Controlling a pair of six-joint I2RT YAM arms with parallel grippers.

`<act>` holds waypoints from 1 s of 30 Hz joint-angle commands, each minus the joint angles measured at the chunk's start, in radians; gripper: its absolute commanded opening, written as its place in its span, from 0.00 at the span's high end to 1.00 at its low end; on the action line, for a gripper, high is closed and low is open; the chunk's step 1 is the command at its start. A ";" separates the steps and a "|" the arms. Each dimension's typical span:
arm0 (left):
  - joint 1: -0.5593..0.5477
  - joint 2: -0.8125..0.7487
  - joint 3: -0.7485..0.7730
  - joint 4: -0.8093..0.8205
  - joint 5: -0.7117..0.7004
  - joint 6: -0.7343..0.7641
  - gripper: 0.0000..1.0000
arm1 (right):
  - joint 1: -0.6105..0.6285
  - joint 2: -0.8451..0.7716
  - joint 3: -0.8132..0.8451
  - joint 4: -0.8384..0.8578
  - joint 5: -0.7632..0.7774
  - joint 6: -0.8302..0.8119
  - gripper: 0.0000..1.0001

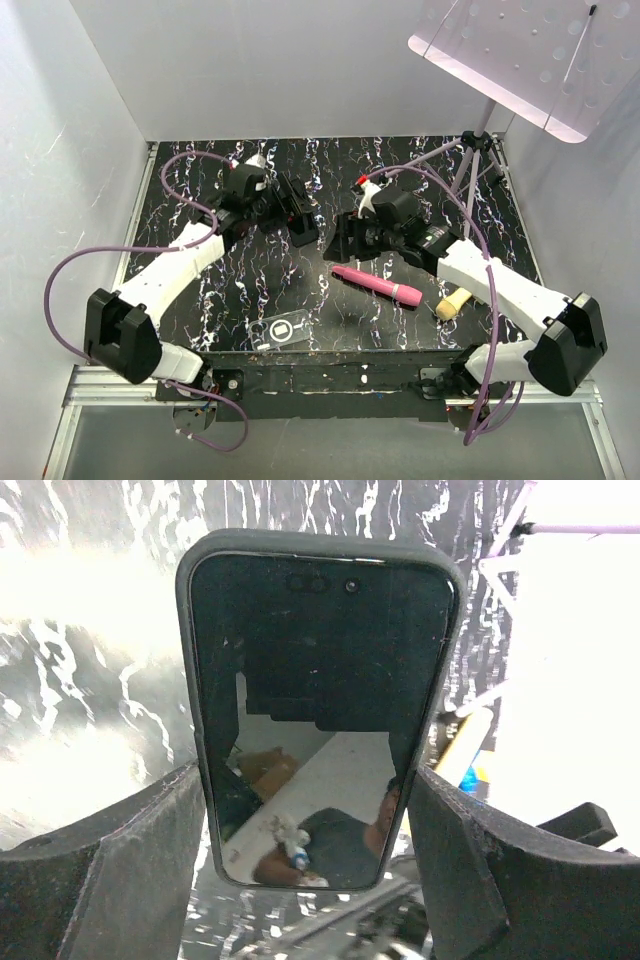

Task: Take the phone out of the phone case
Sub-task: Pick up the phone at the center of the board, then adjust the phone.

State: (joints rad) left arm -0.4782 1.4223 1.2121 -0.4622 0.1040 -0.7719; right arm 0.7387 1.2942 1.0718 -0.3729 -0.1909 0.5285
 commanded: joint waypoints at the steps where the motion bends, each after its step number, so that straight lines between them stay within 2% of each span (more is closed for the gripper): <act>1: -0.016 -0.063 -0.118 0.214 0.077 -0.360 1.00 | 0.073 0.008 0.027 0.198 0.013 0.090 0.29; 6: -0.023 -0.042 -0.098 0.204 0.123 -0.334 1.00 | 0.071 -0.016 0.011 0.194 0.060 0.099 0.31; 9: -0.023 -0.051 -0.141 0.317 0.192 -0.302 1.00 | -0.002 -0.071 -0.003 0.142 0.059 0.106 0.31; 14: -0.023 -0.036 -0.178 0.488 0.391 -0.277 1.00 | -0.157 -0.049 0.135 -0.108 -0.024 0.065 0.31; 20: -0.023 0.032 -0.114 0.582 0.617 -0.277 1.00 | -0.205 0.028 0.319 -0.334 -0.044 -0.048 0.30; 23: -0.045 0.006 -0.079 0.467 0.554 -0.108 1.00 | -0.206 0.062 0.381 -0.370 -0.045 -0.045 0.30; 26: -0.112 -0.020 0.018 0.205 0.378 0.125 1.00 | -0.208 0.074 0.422 -0.379 -0.035 0.007 0.30; 30: -0.175 -0.036 0.064 0.090 0.238 0.243 1.00 | -0.208 0.102 0.497 -0.382 -0.051 0.062 0.30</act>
State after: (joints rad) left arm -0.5964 1.4696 1.1961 -0.2386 0.4740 -0.7353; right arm 0.5339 1.3823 1.4754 -0.7341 -0.2157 0.5411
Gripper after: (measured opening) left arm 0.699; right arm 0.697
